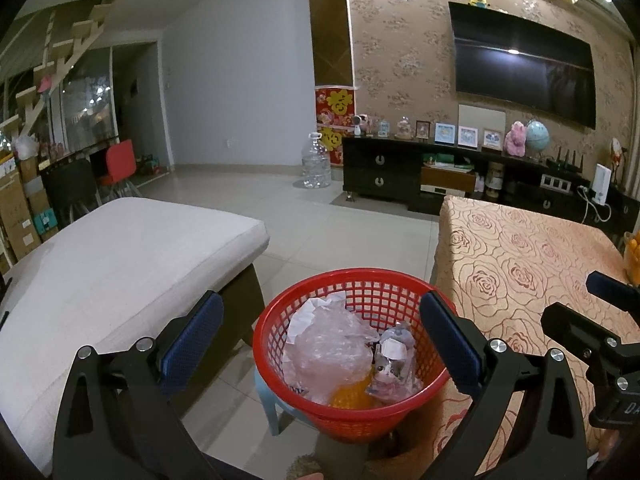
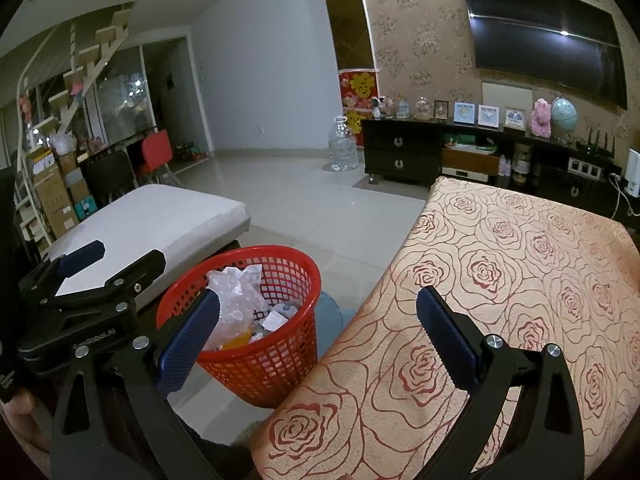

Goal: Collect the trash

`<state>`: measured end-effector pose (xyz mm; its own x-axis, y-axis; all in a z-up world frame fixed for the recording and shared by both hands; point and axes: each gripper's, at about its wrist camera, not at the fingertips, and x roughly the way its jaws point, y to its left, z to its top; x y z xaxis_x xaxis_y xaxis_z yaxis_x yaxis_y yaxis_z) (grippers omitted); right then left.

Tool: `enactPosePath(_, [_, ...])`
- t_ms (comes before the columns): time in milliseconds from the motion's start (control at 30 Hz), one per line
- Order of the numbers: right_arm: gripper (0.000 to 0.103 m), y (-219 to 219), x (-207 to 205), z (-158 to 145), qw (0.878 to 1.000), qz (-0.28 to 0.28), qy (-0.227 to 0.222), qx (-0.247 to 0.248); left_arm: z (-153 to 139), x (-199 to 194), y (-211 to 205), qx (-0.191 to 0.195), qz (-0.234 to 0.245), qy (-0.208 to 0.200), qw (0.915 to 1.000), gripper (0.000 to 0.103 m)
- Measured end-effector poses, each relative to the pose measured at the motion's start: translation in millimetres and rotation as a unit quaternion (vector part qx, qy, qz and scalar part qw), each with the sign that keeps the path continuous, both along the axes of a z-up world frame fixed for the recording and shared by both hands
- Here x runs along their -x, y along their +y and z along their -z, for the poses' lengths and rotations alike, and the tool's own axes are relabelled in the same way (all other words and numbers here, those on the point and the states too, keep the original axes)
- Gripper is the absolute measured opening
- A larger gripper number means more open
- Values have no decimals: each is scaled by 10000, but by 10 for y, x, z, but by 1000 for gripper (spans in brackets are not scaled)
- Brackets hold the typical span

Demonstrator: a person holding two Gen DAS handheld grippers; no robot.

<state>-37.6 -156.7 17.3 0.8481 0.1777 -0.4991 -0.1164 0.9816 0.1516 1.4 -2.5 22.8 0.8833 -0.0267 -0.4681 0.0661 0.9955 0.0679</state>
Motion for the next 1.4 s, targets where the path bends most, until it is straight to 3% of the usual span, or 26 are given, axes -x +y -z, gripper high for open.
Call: enactPosePath(1400, [96,-3,39,33,9999,-51,14,96,11,30,-51,-5,-71,-23,10000,95])
